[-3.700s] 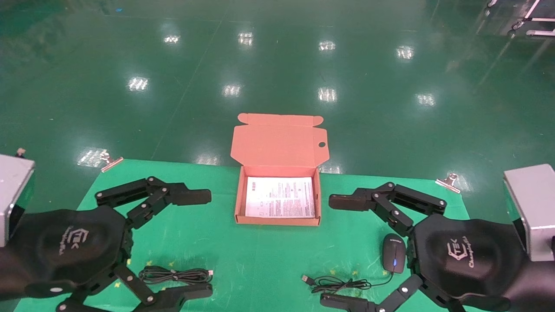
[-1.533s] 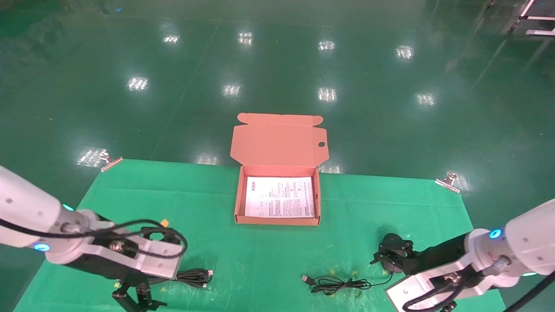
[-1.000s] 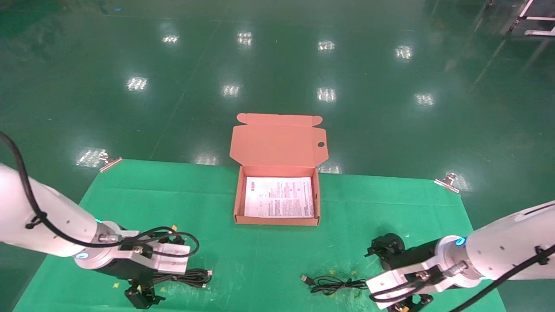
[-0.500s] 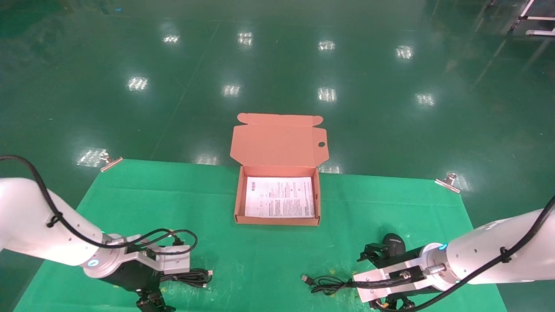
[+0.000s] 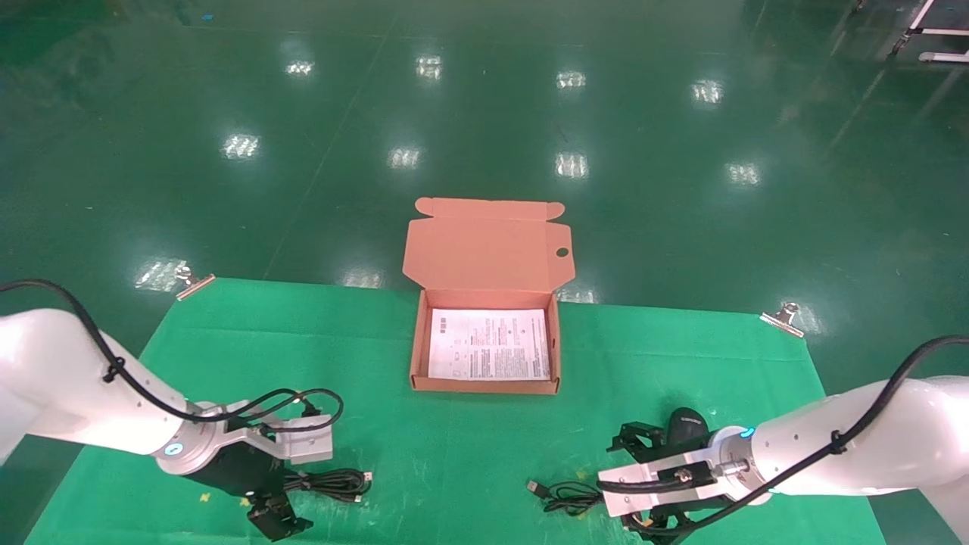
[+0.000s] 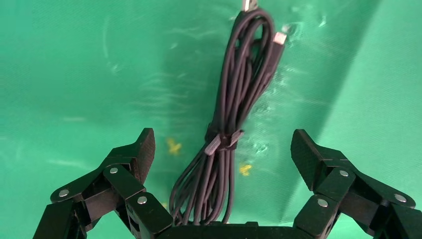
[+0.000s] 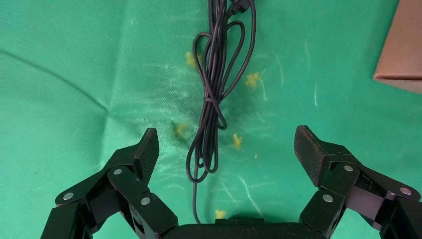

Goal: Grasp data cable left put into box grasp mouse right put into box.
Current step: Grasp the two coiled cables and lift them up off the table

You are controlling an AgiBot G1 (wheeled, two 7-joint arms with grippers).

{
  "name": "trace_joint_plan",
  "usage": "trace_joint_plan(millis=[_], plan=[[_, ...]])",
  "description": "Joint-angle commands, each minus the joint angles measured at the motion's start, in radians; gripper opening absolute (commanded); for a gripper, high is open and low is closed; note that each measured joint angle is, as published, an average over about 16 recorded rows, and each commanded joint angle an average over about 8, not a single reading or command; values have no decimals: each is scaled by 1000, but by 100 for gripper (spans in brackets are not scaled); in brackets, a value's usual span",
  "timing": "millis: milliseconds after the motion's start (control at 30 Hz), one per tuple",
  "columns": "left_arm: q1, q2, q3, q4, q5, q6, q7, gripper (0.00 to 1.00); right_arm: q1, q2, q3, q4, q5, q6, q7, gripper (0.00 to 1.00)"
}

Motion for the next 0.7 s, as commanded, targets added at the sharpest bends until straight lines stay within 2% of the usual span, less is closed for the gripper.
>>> trace_joint_plan(millis=[33, 167, 233, 267, 300, 700], plan=[[-4, 8, 0, 23, -1, -9, 20, 60, -2, -11, -3, -17, -4, 11, -13, 95], [-5, 13, -5, 52, -7, -19, 37, 10, -5, -26, -6, -43, -12, 30, -23, 46], [-6, 14, -8, 64, -11, -23, 43, 0, -7, -31, -6, -53, -13, 40, -25, 21], [-6, 14, -9, 68, -12, -25, 45, 0, -8, -32, -6, -57, -13, 44, -26, 9], [-6, 14, -9, 71, -13, -26, 46, 0, -9, -34, -6, -59, -13, 46, -27, 2], [-6, 13, -10, 67, -14, -25, 44, 0, -10, -32, -5, -57, -14, 45, -26, 0]])
